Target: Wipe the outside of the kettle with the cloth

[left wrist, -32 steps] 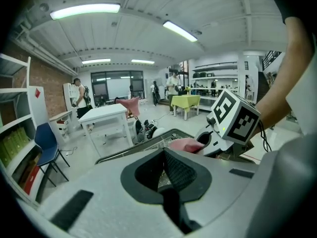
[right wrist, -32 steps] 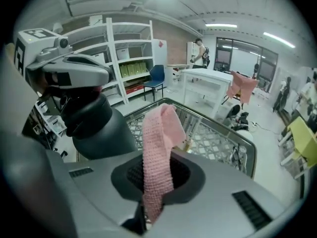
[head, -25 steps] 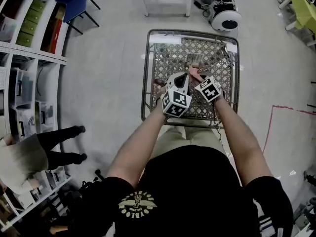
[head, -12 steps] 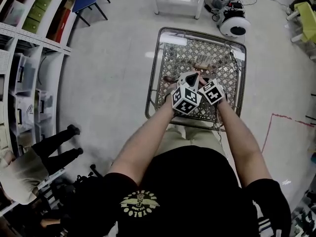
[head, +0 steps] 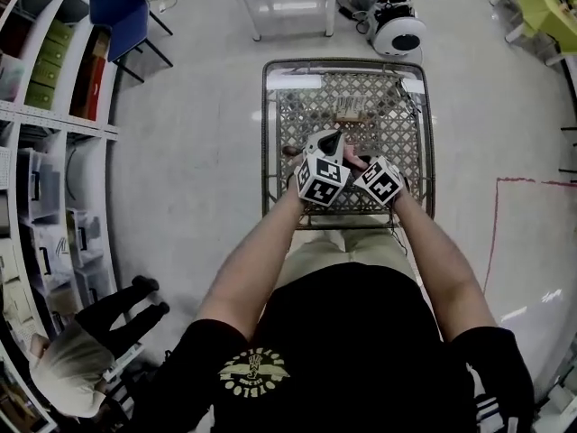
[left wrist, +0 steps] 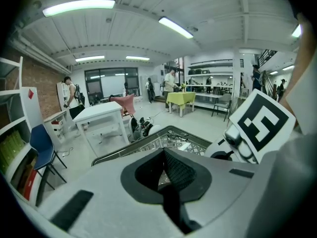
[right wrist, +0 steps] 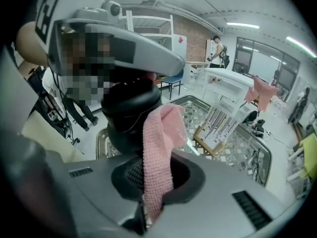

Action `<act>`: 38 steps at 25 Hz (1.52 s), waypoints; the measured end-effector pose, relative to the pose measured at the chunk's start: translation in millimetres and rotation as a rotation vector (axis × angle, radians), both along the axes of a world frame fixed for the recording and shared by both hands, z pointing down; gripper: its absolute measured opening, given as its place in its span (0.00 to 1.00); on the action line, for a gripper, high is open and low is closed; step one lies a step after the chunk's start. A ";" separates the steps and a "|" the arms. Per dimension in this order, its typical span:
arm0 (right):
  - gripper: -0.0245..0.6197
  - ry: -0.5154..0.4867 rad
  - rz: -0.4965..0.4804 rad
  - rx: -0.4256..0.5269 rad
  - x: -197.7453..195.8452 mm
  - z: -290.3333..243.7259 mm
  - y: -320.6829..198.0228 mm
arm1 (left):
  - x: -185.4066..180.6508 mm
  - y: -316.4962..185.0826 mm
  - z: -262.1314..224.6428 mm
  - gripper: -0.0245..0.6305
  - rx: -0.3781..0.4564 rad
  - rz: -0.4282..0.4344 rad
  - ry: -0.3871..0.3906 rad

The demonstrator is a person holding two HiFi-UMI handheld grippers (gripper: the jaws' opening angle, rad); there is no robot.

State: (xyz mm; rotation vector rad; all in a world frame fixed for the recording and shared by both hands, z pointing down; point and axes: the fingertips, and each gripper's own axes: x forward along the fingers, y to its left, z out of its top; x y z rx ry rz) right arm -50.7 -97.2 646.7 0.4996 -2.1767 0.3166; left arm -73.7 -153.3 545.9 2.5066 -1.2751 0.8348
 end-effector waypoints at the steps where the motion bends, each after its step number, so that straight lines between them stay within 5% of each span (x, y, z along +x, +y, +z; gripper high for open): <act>1: 0.08 -0.007 0.000 -0.002 0.2 0.3 7.0 | 0.4 -0.6 0.5 0.03 -0.002 0.001 0.002; 8: 0.08 -0.049 0.022 -0.066 -13.6 3.9 64.0 | 2.9 2.6 3.3 0.03 0.010 0.027 -0.020; 19: 0.08 -0.114 -0.076 -0.060 -76.1 -11.5 100.4 | 8.5 6.0 3.9 0.03 0.000 0.057 -0.019; 38: 0.08 0.024 -0.139 -0.133 3.4 26.9 49.9 | 10.0 5.7 2.8 0.03 0.002 0.017 -0.008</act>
